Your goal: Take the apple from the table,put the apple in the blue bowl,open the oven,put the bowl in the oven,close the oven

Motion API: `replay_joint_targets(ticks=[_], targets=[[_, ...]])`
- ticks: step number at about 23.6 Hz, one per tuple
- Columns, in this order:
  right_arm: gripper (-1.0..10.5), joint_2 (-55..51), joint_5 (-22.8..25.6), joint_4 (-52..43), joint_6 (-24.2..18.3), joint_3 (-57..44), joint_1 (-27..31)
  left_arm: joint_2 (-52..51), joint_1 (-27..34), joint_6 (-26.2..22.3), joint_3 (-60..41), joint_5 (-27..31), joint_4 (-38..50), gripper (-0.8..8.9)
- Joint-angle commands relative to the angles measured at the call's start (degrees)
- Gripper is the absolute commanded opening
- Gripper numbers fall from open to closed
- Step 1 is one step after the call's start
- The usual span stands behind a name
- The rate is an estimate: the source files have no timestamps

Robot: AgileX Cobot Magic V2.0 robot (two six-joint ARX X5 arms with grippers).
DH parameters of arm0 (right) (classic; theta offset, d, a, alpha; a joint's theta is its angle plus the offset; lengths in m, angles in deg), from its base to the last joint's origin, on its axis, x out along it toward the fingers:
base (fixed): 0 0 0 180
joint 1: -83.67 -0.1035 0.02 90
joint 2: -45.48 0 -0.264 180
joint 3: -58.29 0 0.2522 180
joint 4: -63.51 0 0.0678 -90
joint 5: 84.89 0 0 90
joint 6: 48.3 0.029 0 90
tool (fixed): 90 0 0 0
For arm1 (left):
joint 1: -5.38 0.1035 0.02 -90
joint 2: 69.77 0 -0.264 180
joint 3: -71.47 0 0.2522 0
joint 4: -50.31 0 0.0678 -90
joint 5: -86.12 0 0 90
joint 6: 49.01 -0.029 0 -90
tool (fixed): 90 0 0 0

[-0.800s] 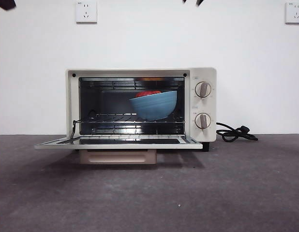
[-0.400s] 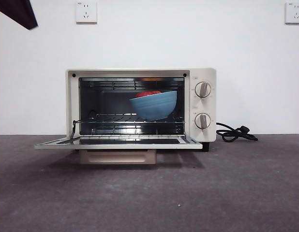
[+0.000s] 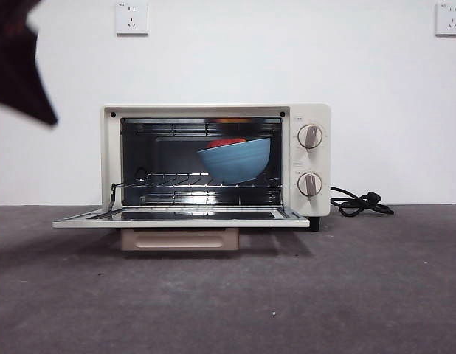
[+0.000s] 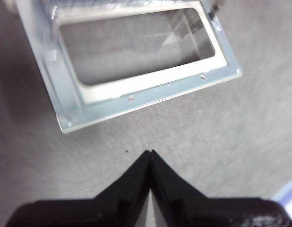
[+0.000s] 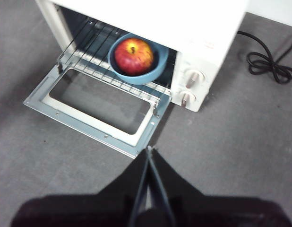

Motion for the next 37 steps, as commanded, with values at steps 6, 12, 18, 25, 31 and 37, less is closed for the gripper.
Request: replay_joint_targets(ticks=[6, 12, 18, 25, 31, 37], targets=[[-0.2, -16.11, 0.11, -8.66, 5.92, -21.73, 0.0, 9.01, 8.02, 6.99, -10.51, -8.74, 11.58, -0.09], [-0.1, -20.46, 0.11, -8.02, 8.31, -23.37, 0.0, 19.23, 8.46, 9.79, -10.64, -9.77, 19.12, -0.09], [-0.1, -20.96, 0.11, -7.34, 9.75, -23.37, 0.0, 24.39, 8.46, 18.45, -10.64, -10.91, 28.39, -0.08], [-0.1, -20.92, 0.11, -7.28, 9.9, -23.37, 0.0, 24.55, 8.5, 24.09, -10.62, -8.96, 33.2, -0.08], [-0.1, -20.92, 0.09, -7.28, 9.9, -23.37, 0.0, 24.55, 8.39, 26.18, -10.54, -16.13, 35.89, -0.08], [-0.1, -20.92, 0.04, -8.79, 9.92, -23.37, 0.0, 24.52, 8.39, 37.66, -9.99, -22.67, 49.51, -0.08]])
